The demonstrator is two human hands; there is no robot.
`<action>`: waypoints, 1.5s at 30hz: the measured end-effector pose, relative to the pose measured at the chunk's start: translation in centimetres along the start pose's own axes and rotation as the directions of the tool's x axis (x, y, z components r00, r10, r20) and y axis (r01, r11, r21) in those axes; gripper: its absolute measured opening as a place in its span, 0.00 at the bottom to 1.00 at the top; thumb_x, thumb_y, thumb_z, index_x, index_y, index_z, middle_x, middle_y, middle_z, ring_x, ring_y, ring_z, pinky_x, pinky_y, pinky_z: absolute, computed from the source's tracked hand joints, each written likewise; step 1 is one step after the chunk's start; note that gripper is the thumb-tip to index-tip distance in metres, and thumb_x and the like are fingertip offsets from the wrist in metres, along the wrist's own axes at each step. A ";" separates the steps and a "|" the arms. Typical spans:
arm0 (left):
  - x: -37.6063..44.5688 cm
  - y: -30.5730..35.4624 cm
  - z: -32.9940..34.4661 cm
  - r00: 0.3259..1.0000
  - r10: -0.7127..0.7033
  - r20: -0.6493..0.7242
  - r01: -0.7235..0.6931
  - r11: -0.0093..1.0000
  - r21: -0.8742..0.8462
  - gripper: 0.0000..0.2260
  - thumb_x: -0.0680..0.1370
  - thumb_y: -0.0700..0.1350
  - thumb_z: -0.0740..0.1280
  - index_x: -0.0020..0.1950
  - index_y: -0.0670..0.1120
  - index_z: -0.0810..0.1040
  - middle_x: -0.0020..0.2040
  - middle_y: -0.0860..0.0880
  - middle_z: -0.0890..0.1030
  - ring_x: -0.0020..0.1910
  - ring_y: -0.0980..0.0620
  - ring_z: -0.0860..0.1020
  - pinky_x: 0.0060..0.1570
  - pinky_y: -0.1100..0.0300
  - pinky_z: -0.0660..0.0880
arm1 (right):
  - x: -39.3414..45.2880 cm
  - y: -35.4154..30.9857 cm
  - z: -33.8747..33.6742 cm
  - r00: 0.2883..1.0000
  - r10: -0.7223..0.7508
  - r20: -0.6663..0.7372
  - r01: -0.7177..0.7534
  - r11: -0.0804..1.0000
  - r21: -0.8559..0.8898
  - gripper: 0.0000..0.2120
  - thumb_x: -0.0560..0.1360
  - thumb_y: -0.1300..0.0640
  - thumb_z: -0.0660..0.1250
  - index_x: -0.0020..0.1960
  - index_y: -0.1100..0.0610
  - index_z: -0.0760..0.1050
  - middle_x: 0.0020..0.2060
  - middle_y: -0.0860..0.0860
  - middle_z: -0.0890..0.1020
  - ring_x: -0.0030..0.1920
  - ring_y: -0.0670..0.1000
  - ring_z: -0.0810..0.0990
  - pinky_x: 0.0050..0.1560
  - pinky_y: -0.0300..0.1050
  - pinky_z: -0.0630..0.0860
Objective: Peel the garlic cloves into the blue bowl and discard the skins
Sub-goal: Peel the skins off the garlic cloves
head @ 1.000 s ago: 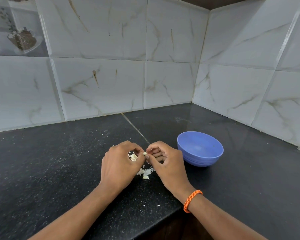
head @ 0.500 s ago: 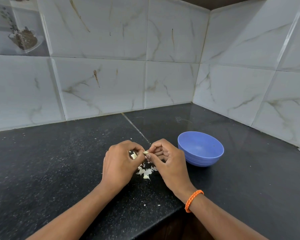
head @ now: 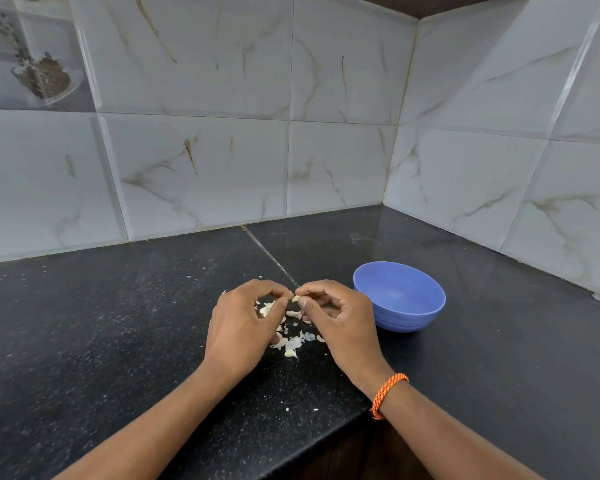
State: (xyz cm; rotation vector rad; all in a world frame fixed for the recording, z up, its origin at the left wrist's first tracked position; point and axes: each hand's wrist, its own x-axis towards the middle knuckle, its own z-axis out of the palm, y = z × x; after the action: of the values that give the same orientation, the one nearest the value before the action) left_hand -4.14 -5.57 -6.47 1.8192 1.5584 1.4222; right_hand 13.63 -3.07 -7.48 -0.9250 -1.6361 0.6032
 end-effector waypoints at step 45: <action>0.8 -1.8 0.3 0.977 0.211 -0.013 -0.205 0.964 0.171 0.05 0.75 0.56 0.80 0.46 0.60 0.86 0.41 0.67 0.84 0.41 0.62 0.83 0.40 0.56 0.79 | 0.5 0.0 -0.5 0.999 0.033 0.036 -0.030 0.996 -0.084 0.06 0.78 0.61 0.77 0.50 0.51 0.87 0.36 0.43 0.87 0.28 0.47 0.81 0.34 0.38 0.77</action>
State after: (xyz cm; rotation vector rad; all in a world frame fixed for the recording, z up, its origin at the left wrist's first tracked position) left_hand -4.91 -4.15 -7.69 2.1249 1.5849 1.4528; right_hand 14.06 -2.70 -7.04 -1.0073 -1.6940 0.5802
